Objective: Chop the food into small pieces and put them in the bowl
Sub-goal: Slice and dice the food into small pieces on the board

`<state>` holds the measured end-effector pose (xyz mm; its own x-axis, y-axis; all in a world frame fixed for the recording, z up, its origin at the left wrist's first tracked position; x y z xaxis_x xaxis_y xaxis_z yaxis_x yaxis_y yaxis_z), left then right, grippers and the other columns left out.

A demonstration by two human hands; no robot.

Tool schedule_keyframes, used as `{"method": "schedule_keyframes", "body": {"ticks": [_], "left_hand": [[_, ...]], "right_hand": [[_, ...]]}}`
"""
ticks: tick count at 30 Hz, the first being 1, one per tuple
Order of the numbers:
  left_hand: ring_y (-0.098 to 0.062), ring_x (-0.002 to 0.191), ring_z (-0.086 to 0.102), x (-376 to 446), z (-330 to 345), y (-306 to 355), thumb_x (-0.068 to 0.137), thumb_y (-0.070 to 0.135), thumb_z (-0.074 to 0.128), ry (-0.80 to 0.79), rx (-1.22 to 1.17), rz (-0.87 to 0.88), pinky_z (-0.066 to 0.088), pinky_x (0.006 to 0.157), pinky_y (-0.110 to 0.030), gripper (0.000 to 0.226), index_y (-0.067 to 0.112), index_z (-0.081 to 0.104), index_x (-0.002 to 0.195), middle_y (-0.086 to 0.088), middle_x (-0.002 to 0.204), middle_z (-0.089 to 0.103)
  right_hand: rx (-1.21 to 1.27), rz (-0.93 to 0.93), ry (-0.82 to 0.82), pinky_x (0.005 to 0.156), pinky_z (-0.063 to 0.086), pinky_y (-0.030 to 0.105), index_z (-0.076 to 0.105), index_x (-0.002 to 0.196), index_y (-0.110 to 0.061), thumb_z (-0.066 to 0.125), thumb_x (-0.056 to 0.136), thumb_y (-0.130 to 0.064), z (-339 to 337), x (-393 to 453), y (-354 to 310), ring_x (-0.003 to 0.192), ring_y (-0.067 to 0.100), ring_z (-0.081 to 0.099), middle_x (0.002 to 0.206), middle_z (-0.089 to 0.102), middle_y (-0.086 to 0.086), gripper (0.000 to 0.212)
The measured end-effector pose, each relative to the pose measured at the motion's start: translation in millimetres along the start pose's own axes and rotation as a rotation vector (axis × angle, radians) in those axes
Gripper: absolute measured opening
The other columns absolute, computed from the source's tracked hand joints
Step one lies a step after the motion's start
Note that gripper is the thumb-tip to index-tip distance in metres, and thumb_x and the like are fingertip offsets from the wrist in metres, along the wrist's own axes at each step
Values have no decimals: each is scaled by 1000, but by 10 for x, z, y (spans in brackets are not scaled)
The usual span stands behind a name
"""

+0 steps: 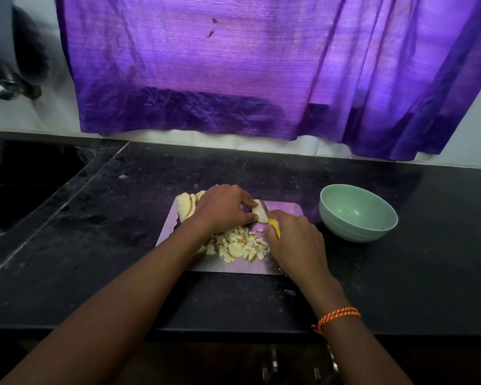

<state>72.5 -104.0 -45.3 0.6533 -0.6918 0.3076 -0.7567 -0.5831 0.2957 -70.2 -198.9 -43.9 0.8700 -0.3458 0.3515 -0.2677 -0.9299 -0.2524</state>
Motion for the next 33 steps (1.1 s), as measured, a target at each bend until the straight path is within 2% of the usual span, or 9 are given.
{"method": "schedule_keyframes", "body": {"ticks": [4, 8, 13, 18, 22, 25, 27, 33], "left_hand": [[-7, 111, 69, 0, 9, -17, 92, 53, 77, -7, -11, -11, 50, 84, -26, 41, 32, 78, 128, 18, 132, 72], [-7, 110, 69, 15, 26, -46, 91, 54, 77, -15, -18, -22, 52, 83, -26, 41, 34, 79, 126, 20, 131, 73], [-6, 109, 70, 18, 46, -86, 89, 56, 77, -7, -14, -45, 55, 83, -28, 40, 37, 79, 124, 22, 127, 74], [-5, 108, 70, 23, 39, -89, 91, 55, 74, 9, 34, -63, 55, 84, -27, 36, 41, 78, 124, 24, 124, 74], [-5, 105, 70, 25, 39, -86, 92, 54, 73, 0, 39, -73, 56, 91, -32, 36, 39, 78, 125, 22, 125, 74], [-4, 99, 69, 18, 33, -82, 93, 53, 74, 0, 41, -79, 50, 77, -27, 36, 38, 78, 126, 23, 125, 74], [-4, 100, 69, 15, 29, -71, 93, 53, 74, -2, 42, -78, 48, 75, -26, 37, 38, 78, 126, 24, 126, 74], [-5, 104, 70, -4, -4, -51, 93, 52, 73, -19, 39, -83, 54, 92, -34, 37, 37, 78, 127, 23, 127, 74]], "right_hand": [[22, 7, -6, 70, 53, 36, 62, 133, -28, 51, 103, -35, -3, 50, 8, 91, 21, 64, 106, 71, 3, 33], [35, 23, 28, 65, 48, 34, 62, 131, -30, 49, 102, -35, 12, 28, 23, 87, 23, 63, 101, 70, 4, 32], [43, -7, -6, 74, 56, 38, 61, 139, -31, 52, 102, -37, 40, 59, 13, 94, 22, 66, 110, 72, 3, 38], [32, -20, -24, 69, 41, 32, 61, 140, -29, 51, 104, -35, 7, 6, -26, 95, 24, 64, 112, 69, 6, 37], [33, -11, -24, 67, 37, 33, 61, 132, -32, 46, 104, -38, -56, -208, 1, 88, 24, 60, 104, 69, 4, 32], [52, 0, -26, 67, 37, 32, 56, 140, -37, 47, 103, -43, -116, -405, 85, 91, 23, 62, 106, 69, 3, 39], [51, 16, -33, 67, 36, 33, 53, 144, -40, 48, 102, -45, -157, -535, 139, 93, 27, 64, 106, 69, 5, 42], [55, 32, 5, 64, 40, 35, 58, 140, -43, 51, 100, -46, -220, -750, 253, 86, 28, 67, 96, 74, 3, 41]]}}
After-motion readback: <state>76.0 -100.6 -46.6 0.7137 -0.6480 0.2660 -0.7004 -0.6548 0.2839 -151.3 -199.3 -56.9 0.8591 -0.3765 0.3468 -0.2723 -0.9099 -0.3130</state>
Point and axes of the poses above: each hand's wrist, its own x-axis towards the middle knuckle, its own z-axis out of the palm, y = z × x, the point moved 8 cm from there along x, towards the middle knuckle
